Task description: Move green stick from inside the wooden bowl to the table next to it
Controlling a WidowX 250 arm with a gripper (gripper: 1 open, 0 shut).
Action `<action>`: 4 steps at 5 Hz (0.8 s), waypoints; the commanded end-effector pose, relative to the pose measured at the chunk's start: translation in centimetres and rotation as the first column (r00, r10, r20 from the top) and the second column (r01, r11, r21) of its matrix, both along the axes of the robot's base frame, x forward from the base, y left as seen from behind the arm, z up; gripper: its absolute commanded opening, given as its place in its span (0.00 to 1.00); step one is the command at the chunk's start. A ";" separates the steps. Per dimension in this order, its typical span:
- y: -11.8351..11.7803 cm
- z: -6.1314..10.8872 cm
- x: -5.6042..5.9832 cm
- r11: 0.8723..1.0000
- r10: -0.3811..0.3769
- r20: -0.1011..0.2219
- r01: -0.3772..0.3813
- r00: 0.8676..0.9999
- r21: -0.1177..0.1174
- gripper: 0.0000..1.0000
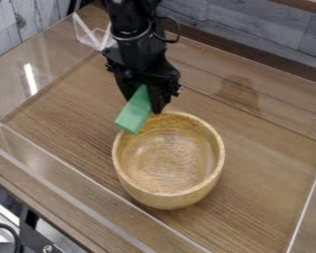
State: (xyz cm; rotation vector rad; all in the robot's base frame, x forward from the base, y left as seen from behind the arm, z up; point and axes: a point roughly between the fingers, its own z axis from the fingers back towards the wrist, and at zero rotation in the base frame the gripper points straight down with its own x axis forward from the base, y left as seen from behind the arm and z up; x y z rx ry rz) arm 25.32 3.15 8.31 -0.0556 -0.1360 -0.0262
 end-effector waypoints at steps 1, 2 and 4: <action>0.1 0.9 0.8 1.000 0.005 0.040 -0.006 0.999 0.005 0.00; 0.1 0.9 0.9 1.000 0.013 0.037 -0.013 0.999 0.000 0.00; -0.1 1.4 1.1 0.999 0.032 0.042 -0.031 0.999 -0.015 0.00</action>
